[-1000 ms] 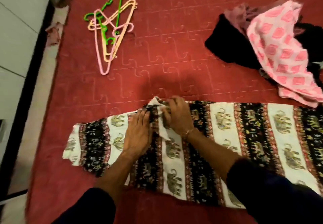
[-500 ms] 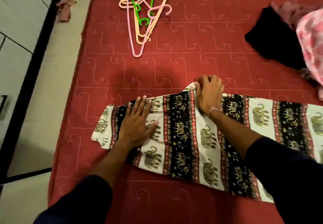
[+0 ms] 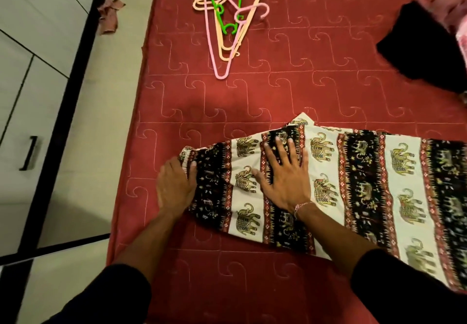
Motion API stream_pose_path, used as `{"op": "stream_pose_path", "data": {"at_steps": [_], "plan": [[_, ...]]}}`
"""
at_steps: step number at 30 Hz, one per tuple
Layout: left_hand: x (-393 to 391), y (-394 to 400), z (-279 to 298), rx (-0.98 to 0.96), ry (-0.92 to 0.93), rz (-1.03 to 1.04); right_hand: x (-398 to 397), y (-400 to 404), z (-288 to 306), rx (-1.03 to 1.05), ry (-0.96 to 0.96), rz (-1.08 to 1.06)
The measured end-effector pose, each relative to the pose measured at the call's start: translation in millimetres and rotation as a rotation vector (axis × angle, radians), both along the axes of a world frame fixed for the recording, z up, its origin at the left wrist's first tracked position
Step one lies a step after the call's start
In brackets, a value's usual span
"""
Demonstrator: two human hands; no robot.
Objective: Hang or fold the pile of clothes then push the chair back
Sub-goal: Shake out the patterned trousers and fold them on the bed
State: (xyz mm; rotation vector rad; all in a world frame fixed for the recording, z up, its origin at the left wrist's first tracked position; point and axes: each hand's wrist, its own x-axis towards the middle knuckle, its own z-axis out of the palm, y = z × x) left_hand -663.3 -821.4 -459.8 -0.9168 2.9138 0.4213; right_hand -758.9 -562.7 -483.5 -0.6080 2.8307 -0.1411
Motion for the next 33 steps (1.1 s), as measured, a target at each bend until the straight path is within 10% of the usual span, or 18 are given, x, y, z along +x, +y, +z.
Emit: {"op": "stream_pose_path", "data": {"at_steps": [13,33], "plan": [[3,-71,22,0.916,0.084,0.177,92,-140,26,-0.306,0.076,0.393],[18,-88,24,1.085,0.092,0.170,100,-183,35,-0.786,-0.083,-0.090]]}}
